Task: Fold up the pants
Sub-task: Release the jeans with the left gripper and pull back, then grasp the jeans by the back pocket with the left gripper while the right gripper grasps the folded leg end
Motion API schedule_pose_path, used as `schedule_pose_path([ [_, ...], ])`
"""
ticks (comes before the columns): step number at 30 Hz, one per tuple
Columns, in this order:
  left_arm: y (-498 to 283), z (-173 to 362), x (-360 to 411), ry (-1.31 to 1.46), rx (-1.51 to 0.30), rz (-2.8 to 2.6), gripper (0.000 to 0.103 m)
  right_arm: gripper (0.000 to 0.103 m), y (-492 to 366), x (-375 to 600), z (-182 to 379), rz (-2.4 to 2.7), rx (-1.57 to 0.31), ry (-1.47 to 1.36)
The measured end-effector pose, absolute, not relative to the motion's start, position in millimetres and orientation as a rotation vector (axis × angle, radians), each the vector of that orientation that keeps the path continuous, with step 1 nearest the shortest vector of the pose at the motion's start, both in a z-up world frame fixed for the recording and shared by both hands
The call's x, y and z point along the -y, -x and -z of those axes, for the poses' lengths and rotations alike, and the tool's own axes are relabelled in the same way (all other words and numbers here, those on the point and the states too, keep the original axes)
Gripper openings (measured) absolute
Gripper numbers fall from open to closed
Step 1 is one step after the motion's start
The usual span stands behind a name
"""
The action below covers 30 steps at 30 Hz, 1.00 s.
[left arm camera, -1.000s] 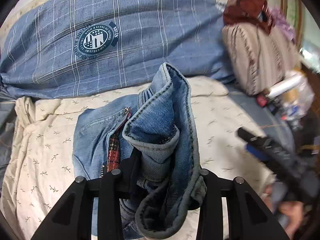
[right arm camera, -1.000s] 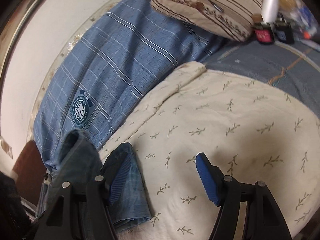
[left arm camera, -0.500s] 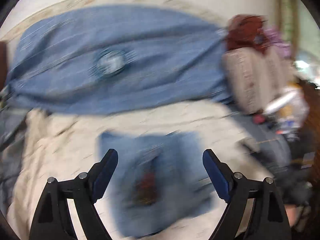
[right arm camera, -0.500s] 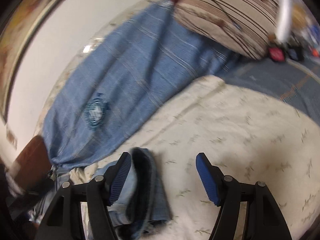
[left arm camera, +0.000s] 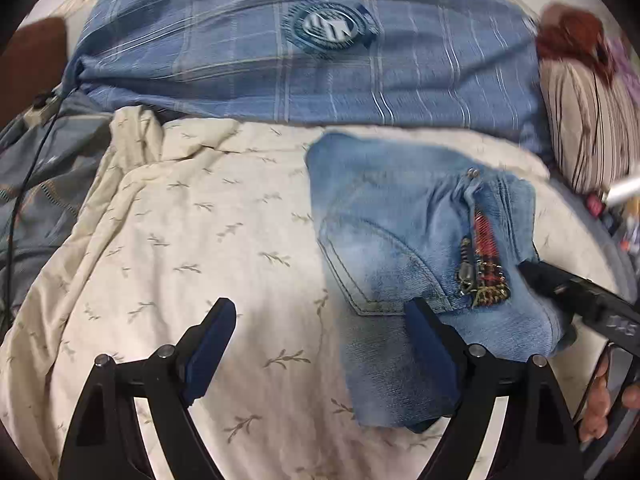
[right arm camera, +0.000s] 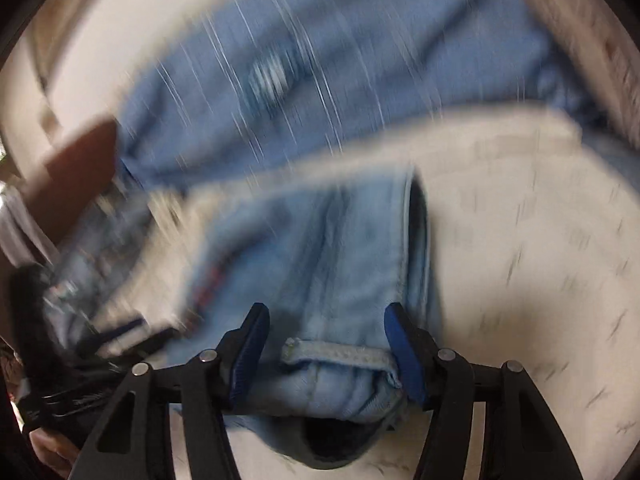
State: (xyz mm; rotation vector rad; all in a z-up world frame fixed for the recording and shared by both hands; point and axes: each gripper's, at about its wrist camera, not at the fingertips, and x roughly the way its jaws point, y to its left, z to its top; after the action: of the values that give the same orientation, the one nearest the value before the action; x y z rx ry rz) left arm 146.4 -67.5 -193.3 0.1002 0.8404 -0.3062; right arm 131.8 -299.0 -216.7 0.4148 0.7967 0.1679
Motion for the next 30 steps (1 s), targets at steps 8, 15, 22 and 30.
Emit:
schedule_pose_path([
  [8,-154,177,39,0.076,-0.770,0.323,0.095,0.064,-120,321,207,-0.213,-0.724,-0.536],
  [15,-181,176,22,0.246,-0.830,0.397,0.095,0.067,-114,373,219,-0.173,-0.671,-0.806],
  [22,-205,188,20,0.298,-0.886,0.456,0.095,0.067,-127,386,233,-0.173,-0.730,-0.872],
  [30,-222,191,20,0.301,-0.932,0.552,0.095,0.067,-167,394,244,-0.282,-0.831,-0.832],
])
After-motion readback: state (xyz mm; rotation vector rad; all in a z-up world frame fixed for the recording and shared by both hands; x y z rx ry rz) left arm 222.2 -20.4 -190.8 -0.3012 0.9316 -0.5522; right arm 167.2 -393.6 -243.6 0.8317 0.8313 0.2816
